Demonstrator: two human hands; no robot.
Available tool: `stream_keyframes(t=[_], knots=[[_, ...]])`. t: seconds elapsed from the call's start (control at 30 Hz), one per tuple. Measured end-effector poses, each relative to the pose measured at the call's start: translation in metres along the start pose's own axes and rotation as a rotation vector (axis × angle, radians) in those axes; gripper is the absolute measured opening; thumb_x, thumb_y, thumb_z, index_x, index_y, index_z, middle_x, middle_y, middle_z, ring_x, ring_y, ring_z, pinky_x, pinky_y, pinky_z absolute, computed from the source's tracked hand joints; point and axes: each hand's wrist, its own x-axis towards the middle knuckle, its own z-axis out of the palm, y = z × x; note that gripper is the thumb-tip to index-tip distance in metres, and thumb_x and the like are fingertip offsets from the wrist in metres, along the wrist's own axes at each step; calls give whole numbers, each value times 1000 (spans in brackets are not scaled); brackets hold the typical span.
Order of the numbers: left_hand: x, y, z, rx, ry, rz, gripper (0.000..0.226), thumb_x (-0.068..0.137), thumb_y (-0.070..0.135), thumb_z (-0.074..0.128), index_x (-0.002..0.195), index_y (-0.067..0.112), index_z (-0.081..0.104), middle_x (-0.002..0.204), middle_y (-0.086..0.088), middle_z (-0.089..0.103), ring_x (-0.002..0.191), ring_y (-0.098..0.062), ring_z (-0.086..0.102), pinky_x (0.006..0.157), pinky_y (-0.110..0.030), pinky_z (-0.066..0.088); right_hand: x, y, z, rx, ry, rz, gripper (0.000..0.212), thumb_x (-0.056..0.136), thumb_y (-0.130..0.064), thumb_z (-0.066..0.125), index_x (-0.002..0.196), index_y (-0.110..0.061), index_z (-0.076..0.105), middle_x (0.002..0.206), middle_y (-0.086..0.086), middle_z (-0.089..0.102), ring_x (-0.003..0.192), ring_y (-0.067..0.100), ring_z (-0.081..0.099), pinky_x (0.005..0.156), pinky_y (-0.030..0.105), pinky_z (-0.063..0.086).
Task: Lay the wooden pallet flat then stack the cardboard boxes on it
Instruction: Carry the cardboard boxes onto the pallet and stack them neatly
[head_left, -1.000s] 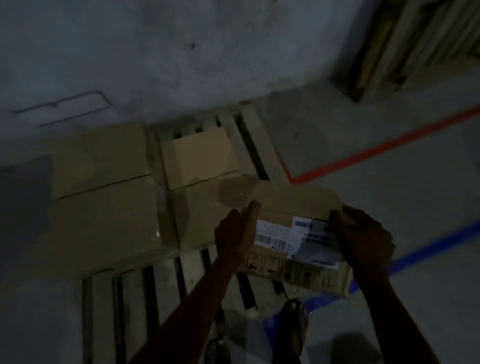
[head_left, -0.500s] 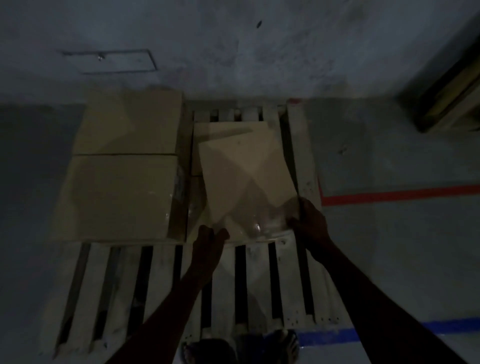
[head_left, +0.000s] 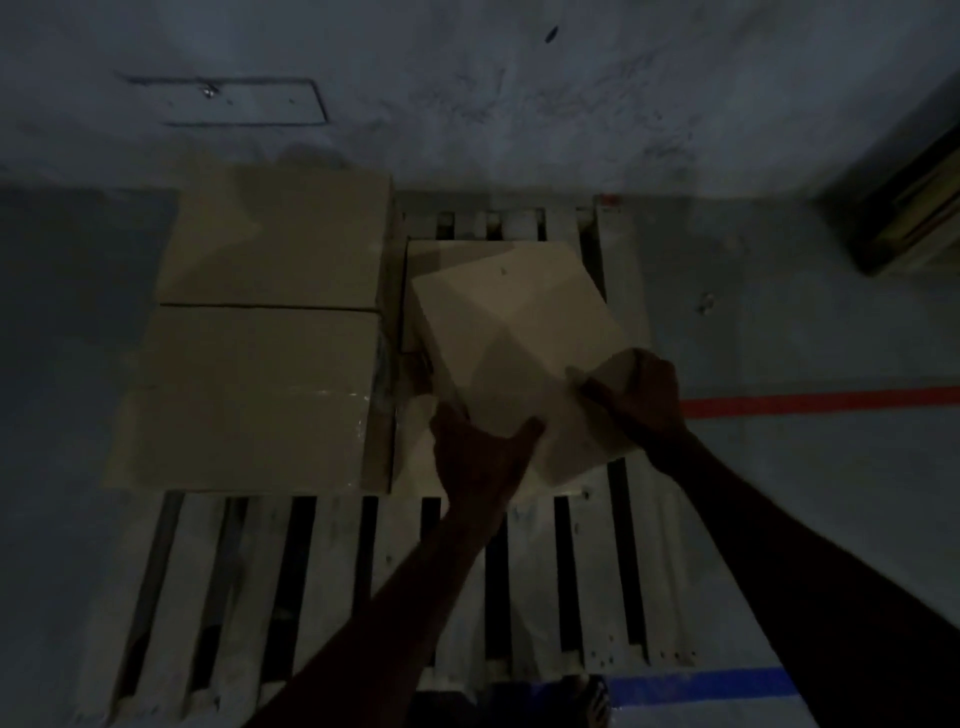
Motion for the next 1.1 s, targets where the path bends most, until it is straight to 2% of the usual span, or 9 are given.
stream_keyframes(t=[0.13,0.23,0.37,0.47,0.6,0.67,0.77,0.9,1.1], knots=[[-2,0,20,-112,-80,-93,102,66,43,92,145,13,35,137,0,49,124,-22,52,102,-32,47,42,-24,-19,-249,0,-215,118,58,-92,64,139,-7,49,134,19,54,124,37,51,104,46,45],[17,-9,20,207,-174,109,90,74,55,82,145,16,41,142,-4,52,129,-26,52,106,-41,49,38,-27,2,-425,-171,-341,136,58,-105,27,160,-16,14,163,25,11,150,42,13,122,50,14],[60,-4,6,709,-41,567,76,83,68,50,128,7,56,135,-18,51,128,-39,46,100,-48,46,0,-20,37,-323,-89,-231,88,88,-80,34,160,-39,5,163,23,-21,150,41,-20,119,61,-7],[104,12,-7,910,-84,762,99,68,81,44,138,11,50,149,-24,41,138,-42,35,103,-54,36,-37,-17,61,-178,94,-8,80,91,-73,44,158,-45,12,163,25,-19,151,44,-16,116,67,4],[150,42,-26,830,-182,549,147,35,99,58,159,38,8,166,-18,12,153,-42,12,117,-68,21,-67,-25,76,189,132,237,98,90,-48,69,162,-25,6,159,30,16,142,48,27,109,45,30],[160,52,-31,761,-191,485,156,31,94,72,158,40,-1,167,-10,10,154,-37,10,120,-64,19,-67,-25,81,261,121,240,99,89,-30,74,161,-15,9,150,29,30,134,43,34,104,35,26],[164,60,-30,651,-279,534,151,42,70,91,161,29,9,166,-5,19,153,-28,19,123,-45,20,-55,-24,82,275,121,282,105,84,-38,77,161,-22,7,147,34,30,133,47,34,112,41,26],[167,79,-36,652,-214,711,138,41,73,89,157,29,29,159,-12,31,147,-33,28,121,-41,25,-24,-25,62,215,215,101,109,75,-68,68,160,-21,20,144,34,43,133,47,41,113,45,33],[193,92,-41,648,74,573,119,47,68,91,147,31,38,139,-17,29,131,-39,30,111,-48,30,93,-62,44,-110,177,-222,93,77,-76,52,148,-18,37,129,21,59,119,45,53,105,49,40]])
